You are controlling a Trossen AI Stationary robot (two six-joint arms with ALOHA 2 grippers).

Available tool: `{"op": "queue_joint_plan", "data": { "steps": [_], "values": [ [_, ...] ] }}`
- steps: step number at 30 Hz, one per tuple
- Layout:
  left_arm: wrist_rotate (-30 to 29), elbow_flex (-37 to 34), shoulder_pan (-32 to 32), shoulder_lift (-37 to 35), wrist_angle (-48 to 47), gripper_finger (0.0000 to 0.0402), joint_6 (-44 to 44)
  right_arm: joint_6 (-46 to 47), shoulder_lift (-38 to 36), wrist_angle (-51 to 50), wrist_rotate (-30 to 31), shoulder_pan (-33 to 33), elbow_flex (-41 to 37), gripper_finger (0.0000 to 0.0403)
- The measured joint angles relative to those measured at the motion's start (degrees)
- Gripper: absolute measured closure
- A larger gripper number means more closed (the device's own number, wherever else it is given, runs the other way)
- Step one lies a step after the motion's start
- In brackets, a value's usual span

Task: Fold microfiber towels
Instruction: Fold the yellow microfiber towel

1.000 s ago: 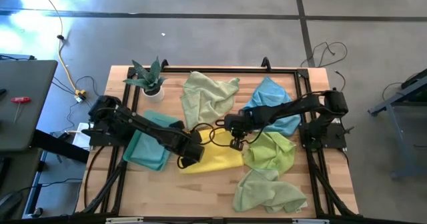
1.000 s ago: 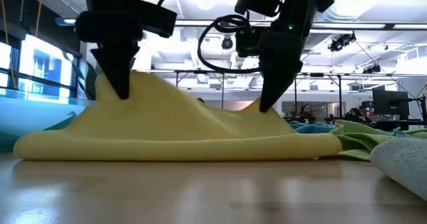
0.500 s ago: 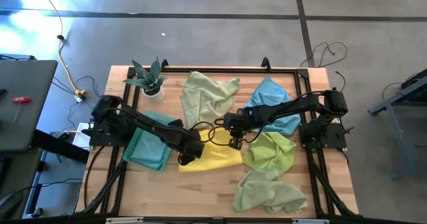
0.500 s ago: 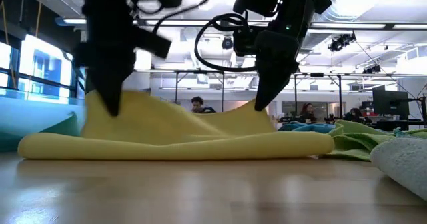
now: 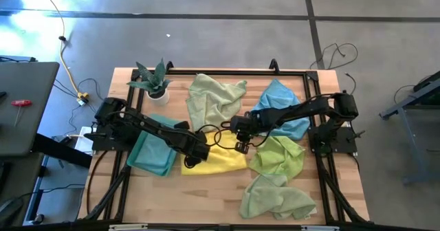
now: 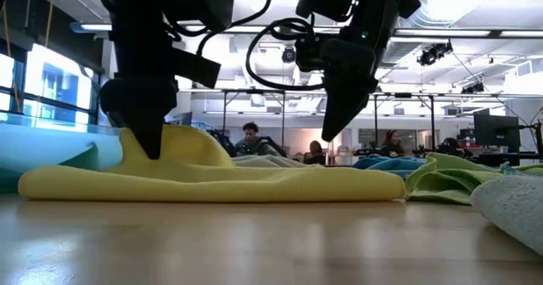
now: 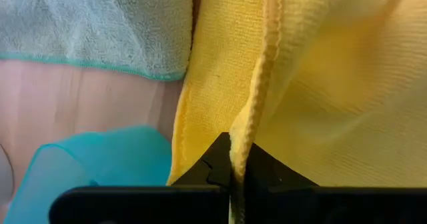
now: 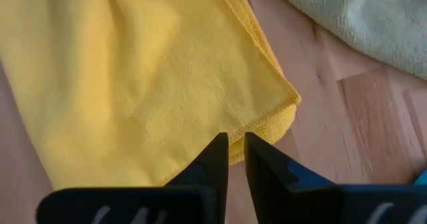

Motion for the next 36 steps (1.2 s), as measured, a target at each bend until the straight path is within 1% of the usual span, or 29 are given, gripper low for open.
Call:
{"op": "queue_joint_plan", "data": {
  "steps": [4, 9, 12, 14, 18, 20, 23, 25, 28, 29, 33, 36],
  "values": [
    [0.85, 0.00, 0.00, 0.00, -0.22, 0.0365, 0.40, 0.01, 0.00, 1.06, 0.05, 0.00, 0.00, 0.0341],
    [1.51, 0.00, 0.00, 0.00, -0.31, 0.0299, 0.13, 0.09, 0.19, 3.91, -0.23, 0.00, 0.00, 0.0304],
    [1.77, 0.40, 0.00, 0.00, -0.99, 0.0261, 0.35, 0.46, 1.40, 5.48, -0.36, -0.20, 0.00, 0.0292],
    [-0.54, 1.20, -0.02, -0.01, -2.08, 0.0244, 0.43, 0.46, 2.71, 6.12, -0.41, -0.51, 0.00, 0.0291],
    [-10.83, 3.53, -1.05, -0.38, -6.80, 0.0235, 0.39, 0.13, 4.55, 6.49, -0.58, -1.78, -0.02, 0.0290],
    [-12.97, 4.71, -1.35, -0.76, -9.19, 0.0234, 0.47, 0.05, 4.68, 6.47, -0.57, -2.54, -0.02, 0.0290],
    [-12.64, 5.44, -1.51, -0.63, -12.06, 0.0234, 1.90, -0.93, 4.66, 6.07, -0.57, -3.76, -0.02, 0.0290],
    [-13.55, 5.51, -1.83, -0.66, -13.78, 0.0234, 2.33, -1.79, 4.66, 6.00, -0.89, -4.57, -0.02, 0.0290],
    [-13.24, 5.51, -1.84, -0.66, -14.76, 0.0234, 1.75, -2.87, 4.66, 6.04, -4.14, -6.02, -0.02, 0.0290],
    [-12.31, 5.51, -1.84, -0.94, -14.96, 0.0234, 1.34, -2.99, 4.66, 6.26, -5.20, -6.46, -0.02, 0.0290],
    [-9.90, 5.53, -2.55, -3.73, -13.87, 0.0234, -1.54, -3.97, 4.66, 6.69, -7.92, -8.31, -0.02, 0.0290],
    [-9.56, 5.53, -3.56, -7.19, -12.08, 0.0234, -3.31, -4.06, 4.66, 6.71, -10.44, -9.86, -0.02, 0.0290]
  ]
}}
